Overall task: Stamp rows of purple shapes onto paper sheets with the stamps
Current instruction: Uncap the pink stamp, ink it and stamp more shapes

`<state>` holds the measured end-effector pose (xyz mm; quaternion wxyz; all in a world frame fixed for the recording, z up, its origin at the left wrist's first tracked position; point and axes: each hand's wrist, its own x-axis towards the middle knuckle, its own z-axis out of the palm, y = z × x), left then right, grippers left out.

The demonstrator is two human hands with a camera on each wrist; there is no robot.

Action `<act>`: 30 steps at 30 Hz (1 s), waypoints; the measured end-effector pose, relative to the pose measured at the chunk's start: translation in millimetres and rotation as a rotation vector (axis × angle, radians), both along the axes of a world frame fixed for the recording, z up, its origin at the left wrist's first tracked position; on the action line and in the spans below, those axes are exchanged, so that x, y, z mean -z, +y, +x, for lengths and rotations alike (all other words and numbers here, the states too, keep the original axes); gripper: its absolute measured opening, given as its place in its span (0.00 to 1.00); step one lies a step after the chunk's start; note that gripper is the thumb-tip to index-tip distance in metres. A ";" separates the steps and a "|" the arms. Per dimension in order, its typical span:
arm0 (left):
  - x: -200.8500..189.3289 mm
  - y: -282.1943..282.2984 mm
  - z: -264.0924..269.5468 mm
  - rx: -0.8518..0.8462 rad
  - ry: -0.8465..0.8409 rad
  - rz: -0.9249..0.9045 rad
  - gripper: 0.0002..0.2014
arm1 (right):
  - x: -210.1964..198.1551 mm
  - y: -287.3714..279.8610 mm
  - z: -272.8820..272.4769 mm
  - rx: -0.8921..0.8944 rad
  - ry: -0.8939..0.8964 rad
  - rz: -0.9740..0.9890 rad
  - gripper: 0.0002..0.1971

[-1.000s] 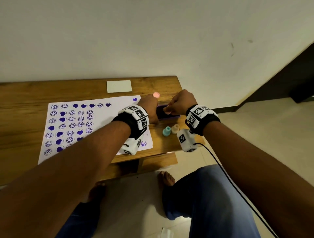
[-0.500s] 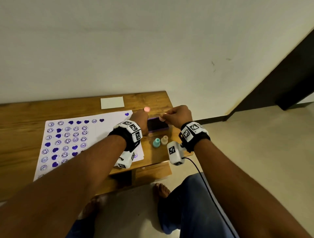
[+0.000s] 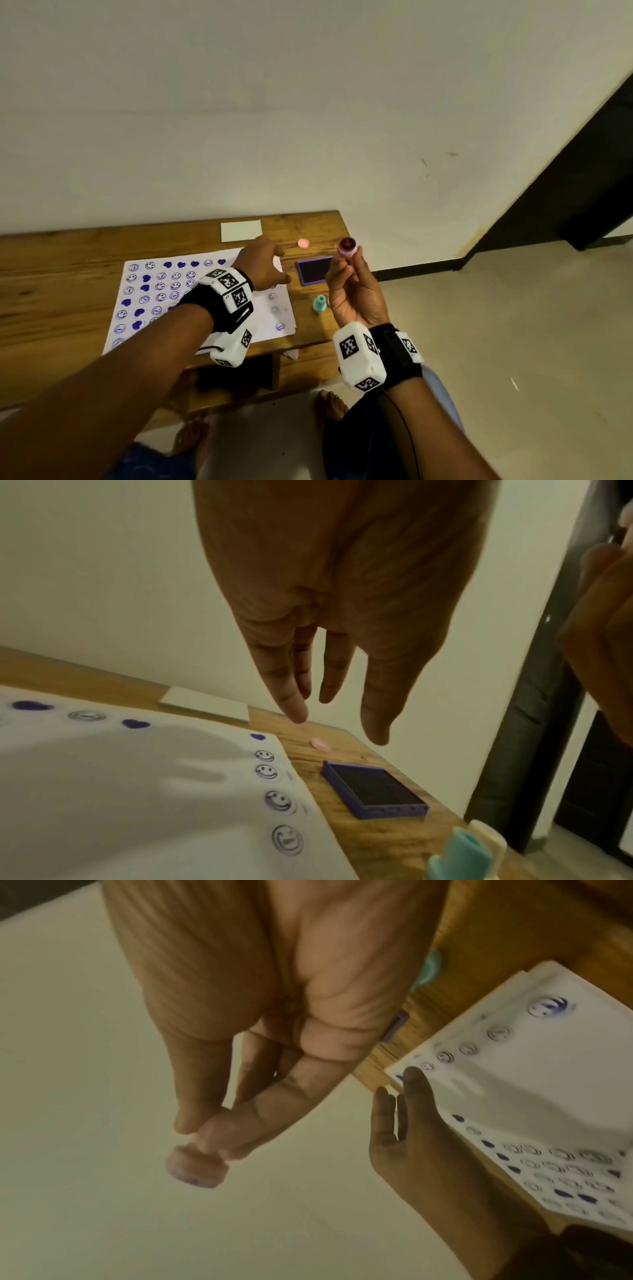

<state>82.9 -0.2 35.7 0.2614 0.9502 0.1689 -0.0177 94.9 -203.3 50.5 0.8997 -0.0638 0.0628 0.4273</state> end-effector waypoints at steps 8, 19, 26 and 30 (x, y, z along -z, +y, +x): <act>5.1 46.7 -74.1 -0.202 -0.042 -0.138 0.25 | -4.5 38.8 -37.4 -0.094 0.033 0.147 0.18; 29.6 85.0 -118.2 -0.337 -0.056 -0.180 0.25 | 15.6 109.5 -16.4 0.087 -0.973 -1.325 0.06; 47.2 95.8 -117.8 -0.259 -0.078 -0.050 0.28 | 25.5 169.9 19.8 -0.080 -1.420 -1.751 0.09; 46.9 100.5 -109.3 -0.203 -0.053 -0.009 0.31 | 25.0 190.5 33.8 -0.129 -1.540 -1.860 0.10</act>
